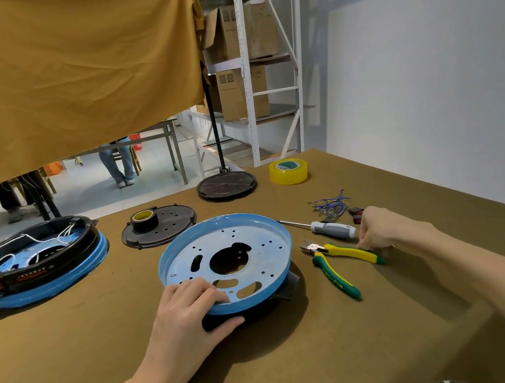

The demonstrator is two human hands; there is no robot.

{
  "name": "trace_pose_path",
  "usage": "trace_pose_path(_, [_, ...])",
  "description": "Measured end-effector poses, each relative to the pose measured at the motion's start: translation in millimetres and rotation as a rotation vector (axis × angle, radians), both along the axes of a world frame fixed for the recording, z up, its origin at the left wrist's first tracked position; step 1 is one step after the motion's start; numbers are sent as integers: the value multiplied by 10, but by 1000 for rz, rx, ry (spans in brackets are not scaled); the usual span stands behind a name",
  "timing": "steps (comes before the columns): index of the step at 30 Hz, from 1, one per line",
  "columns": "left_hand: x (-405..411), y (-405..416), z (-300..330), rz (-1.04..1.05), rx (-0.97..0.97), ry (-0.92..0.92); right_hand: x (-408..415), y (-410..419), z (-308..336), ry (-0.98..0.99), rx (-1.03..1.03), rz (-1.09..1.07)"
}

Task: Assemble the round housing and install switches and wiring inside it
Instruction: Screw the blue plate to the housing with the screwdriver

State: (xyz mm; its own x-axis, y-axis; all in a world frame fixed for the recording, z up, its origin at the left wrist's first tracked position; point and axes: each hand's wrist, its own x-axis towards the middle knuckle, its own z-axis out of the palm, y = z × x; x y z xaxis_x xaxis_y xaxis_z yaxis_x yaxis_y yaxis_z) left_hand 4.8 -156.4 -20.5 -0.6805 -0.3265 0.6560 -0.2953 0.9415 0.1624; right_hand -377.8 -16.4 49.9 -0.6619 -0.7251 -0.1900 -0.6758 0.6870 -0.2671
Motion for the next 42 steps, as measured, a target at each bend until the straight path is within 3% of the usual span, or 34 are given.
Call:
trace_pose_path(5, [-10, -7, -9, 8, -40, -41, 12, -4, 30, 16, -145, -14])
trace_pose_path(11, [-6, -53, 140, 23, -98, -238, 321, 104, 167, -436, -676, 11])
trace_pose_path(20, [-196, -20, 303, 89, 23, -339, 1181, -38, -50, -241, -776, 391])
trace_pose_path(23, [-202, 3, 408, 104, 73, -284, 1288, -76, -104, -312, -911, 395])
trace_pose_path(29, [-208, 15, 858, 17, 427, 81, 1370, -159, 72, -283, -1325, 272])
trace_pose_path(36, [-212, 148, 1332, 22, 706, 448, 1741, -394, 321, -303, -1419, 430])
trace_pose_path(39, [-166, 181, 1397, 21, 1055, 609, 1819, -484, 456, -230, -1481, 469])
trace_pose_path(42, [-125, 153, 1322, 47, 1467, 604, 1810, -556, 569, -216, -1461, 473])
